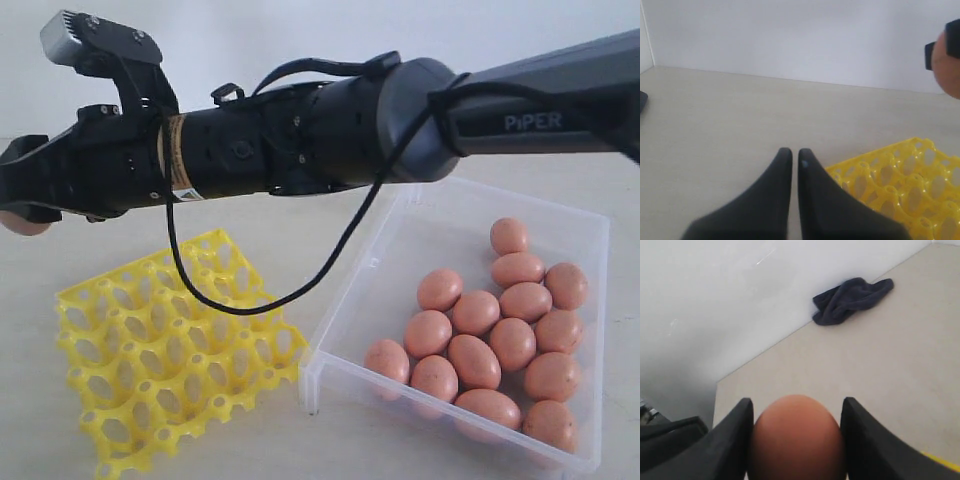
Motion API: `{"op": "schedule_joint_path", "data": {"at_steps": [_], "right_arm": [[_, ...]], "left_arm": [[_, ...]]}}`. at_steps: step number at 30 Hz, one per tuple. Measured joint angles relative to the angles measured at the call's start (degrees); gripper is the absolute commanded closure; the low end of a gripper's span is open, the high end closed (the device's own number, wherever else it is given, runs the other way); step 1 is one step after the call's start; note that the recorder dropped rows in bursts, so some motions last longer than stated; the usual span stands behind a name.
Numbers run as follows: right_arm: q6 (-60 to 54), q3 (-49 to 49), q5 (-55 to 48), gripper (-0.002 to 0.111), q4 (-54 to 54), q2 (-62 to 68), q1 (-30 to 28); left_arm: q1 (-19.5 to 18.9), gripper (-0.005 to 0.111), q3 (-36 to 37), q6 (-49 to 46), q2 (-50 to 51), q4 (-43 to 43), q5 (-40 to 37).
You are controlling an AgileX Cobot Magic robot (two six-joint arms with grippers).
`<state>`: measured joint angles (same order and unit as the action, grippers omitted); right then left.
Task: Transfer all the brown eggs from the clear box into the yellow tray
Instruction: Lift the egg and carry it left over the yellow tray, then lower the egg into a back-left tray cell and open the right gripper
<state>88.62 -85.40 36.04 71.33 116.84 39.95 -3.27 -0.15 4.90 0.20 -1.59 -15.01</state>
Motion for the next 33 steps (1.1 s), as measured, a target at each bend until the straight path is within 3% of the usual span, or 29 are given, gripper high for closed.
{"op": "schedule_joint_path", "data": {"at_steps": [10,22,33], "right_arm": [[-7.3,-9.2,-3.3,0.108,0.3,9.7,0.0],[-13.2,-9.8,-5.2,0.108,-1.2,19.1,0.0],[-22.8,-9.8,-4.7,0.108,-3.9,20.0,0.0]], "left_arm": [[0.0,0.103,0.0,0.0,0.0,0.0,0.0],[0.0,0.103,0.0,0.0,0.0,0.0,0.0],[0.0,0.103,0.0,0.0,0.0,0.0,0.0]]}}
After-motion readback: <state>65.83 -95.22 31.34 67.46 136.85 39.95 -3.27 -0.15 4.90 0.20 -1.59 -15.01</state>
